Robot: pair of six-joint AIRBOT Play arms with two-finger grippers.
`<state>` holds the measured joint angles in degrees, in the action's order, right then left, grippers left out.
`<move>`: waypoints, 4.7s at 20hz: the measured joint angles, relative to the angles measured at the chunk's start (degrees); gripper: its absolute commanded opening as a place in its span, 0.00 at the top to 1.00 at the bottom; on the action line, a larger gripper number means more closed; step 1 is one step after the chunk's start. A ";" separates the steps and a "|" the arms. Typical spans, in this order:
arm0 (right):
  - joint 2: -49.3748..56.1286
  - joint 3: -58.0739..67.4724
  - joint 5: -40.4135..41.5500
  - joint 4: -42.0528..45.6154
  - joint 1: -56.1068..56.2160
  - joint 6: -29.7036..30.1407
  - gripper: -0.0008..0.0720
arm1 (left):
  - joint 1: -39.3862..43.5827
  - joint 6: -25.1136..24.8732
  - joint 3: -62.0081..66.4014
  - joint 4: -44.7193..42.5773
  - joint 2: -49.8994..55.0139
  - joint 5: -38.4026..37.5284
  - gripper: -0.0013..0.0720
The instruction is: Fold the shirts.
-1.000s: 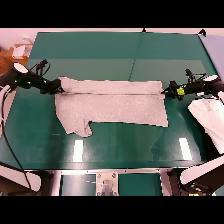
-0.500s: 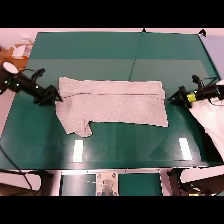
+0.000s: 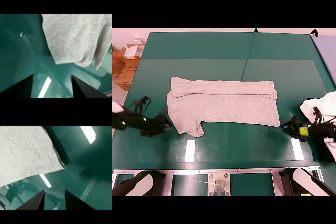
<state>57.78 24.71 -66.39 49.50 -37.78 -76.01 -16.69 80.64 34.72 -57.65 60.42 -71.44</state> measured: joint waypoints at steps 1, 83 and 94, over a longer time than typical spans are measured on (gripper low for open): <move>-1.20 -2.21 1.88 -1.79 -0.17 0.63 0.58 | 0.46 -0.55 -2.95 2.12 -1.03 2.45 0.26; 38.99 69.35 -21.86 -8.68 17.90 4.70 0.98 | 44.09 -2.12 59.47 17.38 52.52 26.88 0.95; 29.64 69.92 -23.41 -12.44 18.73 4.68 0.97 | 48.30 0.09 71.34 20.92 60.54 22.95 0.95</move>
<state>87.42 94.63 -89.80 37.06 -19.05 -71.33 31.62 80.73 106.06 -36.73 120.97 -48.49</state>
